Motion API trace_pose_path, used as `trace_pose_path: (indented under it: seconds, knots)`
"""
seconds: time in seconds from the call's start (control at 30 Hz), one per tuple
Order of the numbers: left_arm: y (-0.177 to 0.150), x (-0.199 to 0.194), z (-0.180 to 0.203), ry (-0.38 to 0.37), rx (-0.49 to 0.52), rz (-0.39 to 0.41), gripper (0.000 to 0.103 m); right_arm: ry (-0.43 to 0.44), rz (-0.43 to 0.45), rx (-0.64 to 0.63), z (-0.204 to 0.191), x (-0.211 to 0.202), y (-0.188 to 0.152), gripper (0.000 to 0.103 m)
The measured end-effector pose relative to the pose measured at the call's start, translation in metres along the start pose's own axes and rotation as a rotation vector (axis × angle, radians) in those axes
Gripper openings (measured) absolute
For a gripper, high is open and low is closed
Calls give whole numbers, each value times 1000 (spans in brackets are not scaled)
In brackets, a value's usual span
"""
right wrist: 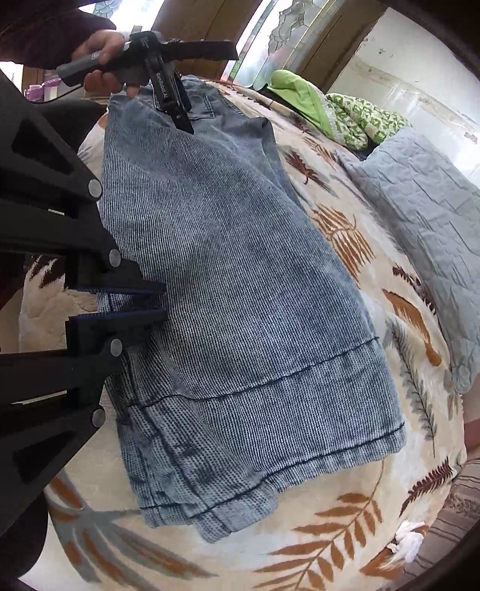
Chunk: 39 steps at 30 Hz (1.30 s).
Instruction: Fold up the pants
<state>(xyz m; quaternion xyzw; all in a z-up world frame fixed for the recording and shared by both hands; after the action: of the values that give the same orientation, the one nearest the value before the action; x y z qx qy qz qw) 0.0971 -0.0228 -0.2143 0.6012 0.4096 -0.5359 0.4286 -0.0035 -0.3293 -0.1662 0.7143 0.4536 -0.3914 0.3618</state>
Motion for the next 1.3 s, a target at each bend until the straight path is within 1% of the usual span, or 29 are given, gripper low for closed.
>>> trace_pose_path:
  seconds: [0.03, 0.1, 0.2, 0.27, 0.33, 0.4, 0.5, 0.57, 0.67, 0.73, 0.83, 0.9, 0.97, 1.1, 1.23, 1.3]
  knots:
    - [3, 0, 2, -6, 9, -7, 103, -19, 10, -8, -2, 0, -1, 10]
    - [4, -5, 0, 18, 10, -10, 103, -60, 19, -29, -8, -2, 0, 10]
    - [-3, -31, -8, 61, 5, 88, 103, -124, 56, -65, -20, -9, -1, 10]
    - [-15, -47, -15, 71, 12, 150, 103, -120, 122, -102, -28, -20, -4, 10]
    - [-28, -59, -26, 77, -2, 189, 103, -114, 181, -133, -38, -31, -7, 10]
    - [-43, -66, -40, 70, -29, 199, 103, -100, 191, -140, -46, -35, -11, 10]
    - [-52, -61, -61, 91, -85, 180, 103, -68, 144, -159, -65, -26, -15, 10]
    - [-60, -54, -69, 98, -116, 153, 103, -73, 103, -181, -78, -16, -17, 10]
    - [-67, -40, -72, 114, -133, 104, 103, -78, 48, -211, -92, -1, -19, 10]
    - [-69, -30, -75, 126, -150, 64, 103, -98, 24, -222, -97, 11, -22, 10]
    - [-68, -27, -73, 127, -158, 61, 103, -113, -27, -207, -92, 24, -25, 10]
    - [-66, -23, -70, 143, -140, 51, 103, -78, -16, -195, -86, 24, -26, 10]
    - [-65, -20, -71, 132, -145, 41, 103, -64, -23, -199, -83, 26, -26, 11]
    - [-65, -21, -73, 118, -140, 29, 103, -64, -16, -230, -83, 29, -29, 11]
    - [-56, -19, -78, 120, -144, 12, 103, -68, -24, -245, -83, 29, -31, 11]
    - [-56, -26, -77, 127, -150, 35, 103, -70, -47, -234, -83, 27, -30, 10]
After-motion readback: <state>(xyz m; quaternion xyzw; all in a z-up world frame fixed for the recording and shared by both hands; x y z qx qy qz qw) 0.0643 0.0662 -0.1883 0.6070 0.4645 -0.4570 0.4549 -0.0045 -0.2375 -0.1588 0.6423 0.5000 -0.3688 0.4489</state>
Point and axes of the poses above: each gripper's, at about its wrist camera, not at the fingertips, and x roughly the way its jaws point, z to its right, y to its top, the point moved 2 cm from there along x, roughly the way its jaws point, and after that the axes turned 13 degrees about -z, right-handed, at the moved point
